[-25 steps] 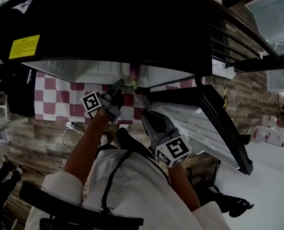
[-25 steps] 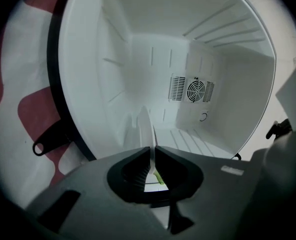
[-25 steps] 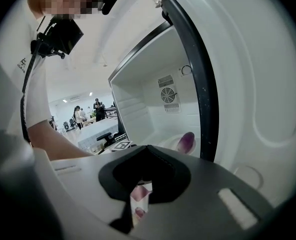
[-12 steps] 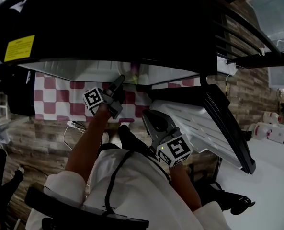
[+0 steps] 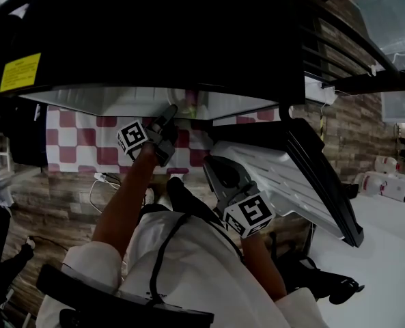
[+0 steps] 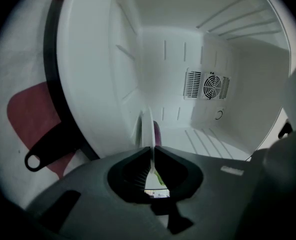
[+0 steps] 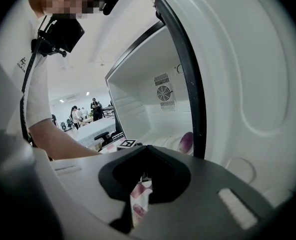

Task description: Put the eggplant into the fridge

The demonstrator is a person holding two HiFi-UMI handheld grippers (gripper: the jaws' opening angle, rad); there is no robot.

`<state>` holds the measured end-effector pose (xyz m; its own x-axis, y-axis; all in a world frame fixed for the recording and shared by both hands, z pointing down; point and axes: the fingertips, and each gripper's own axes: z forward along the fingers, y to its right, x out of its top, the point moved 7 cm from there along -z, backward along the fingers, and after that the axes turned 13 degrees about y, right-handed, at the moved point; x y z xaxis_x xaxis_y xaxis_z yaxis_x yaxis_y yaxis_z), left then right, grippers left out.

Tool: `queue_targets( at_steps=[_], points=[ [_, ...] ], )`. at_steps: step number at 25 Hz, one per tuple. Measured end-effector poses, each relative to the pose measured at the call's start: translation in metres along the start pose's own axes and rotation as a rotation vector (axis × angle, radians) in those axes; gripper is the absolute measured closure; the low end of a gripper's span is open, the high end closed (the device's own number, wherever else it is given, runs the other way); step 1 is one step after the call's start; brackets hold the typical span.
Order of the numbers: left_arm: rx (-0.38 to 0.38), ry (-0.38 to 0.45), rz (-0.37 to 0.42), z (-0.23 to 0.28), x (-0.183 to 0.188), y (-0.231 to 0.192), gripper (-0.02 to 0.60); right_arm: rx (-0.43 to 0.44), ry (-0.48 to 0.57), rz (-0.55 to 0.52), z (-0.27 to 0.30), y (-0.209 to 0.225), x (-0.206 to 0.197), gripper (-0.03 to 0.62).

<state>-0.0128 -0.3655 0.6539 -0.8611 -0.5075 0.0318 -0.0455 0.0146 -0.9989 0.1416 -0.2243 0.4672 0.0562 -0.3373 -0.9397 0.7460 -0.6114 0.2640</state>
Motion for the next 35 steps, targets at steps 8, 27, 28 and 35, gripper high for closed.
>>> queue_targets(
  at_steps=[8,27,28,35],
  points=[
    [0.079,0.011,0.051,0.004,-0.003,-0.003,0.554,-0.012,0.013,0.0,-0.005,0.005,0.003,0.588],
    [0.243,0.053,0.123,0.012,-0.006,-0.006,0.56,-0.025,0.033,0.009,-0.017,0.013,0.003,0.588],
    [0.252,0.053,0.126,0.012,-0.006,-0.006,0.56,-0.025,0.035,0.009,-0.017,0.013,0.003,0.588],
    [0.315,0.044,0.168,0.017,-0.005,-0.005,0.56,-0.034,0.05,0.014,-0.021,0.016,0.006,0.588]
  ],
)
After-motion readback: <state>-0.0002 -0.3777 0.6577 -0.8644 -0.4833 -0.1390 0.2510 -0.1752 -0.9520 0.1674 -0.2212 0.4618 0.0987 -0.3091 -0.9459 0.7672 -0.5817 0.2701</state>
